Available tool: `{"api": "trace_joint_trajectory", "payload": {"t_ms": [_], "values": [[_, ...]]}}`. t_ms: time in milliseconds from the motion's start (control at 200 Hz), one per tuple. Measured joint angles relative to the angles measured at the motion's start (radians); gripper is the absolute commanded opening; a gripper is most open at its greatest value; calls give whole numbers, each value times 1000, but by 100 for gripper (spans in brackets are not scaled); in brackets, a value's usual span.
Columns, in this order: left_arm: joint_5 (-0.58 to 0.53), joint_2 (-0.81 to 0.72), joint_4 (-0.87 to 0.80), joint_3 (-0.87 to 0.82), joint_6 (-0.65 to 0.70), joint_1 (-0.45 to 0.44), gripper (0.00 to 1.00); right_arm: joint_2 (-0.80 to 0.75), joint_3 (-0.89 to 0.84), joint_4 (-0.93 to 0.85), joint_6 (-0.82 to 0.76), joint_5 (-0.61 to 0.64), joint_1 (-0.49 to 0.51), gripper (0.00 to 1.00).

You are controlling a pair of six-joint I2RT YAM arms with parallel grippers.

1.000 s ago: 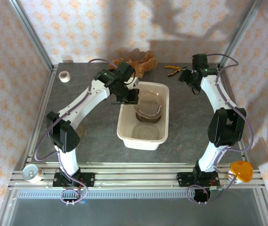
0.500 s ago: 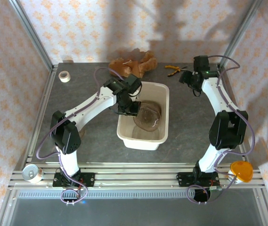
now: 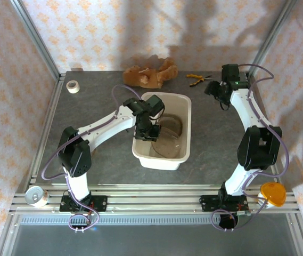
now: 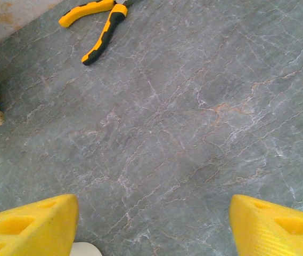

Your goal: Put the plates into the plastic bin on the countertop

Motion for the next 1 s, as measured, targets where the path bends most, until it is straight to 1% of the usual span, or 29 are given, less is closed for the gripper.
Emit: {"api": "trace_joint_trajectory", "payload": {"t_ms": [310,731,1001], "values": [[-23,4,-5,3,0,-31,0,0,-29,13,-15,-5,-3,75],[-127,115,-83,133,31,-67,0,0,-32,14,-34,-14,-13,75],[-135,164,-99,142,35,-71,0,0,-32,15,-41,-24,-24,75]]}}
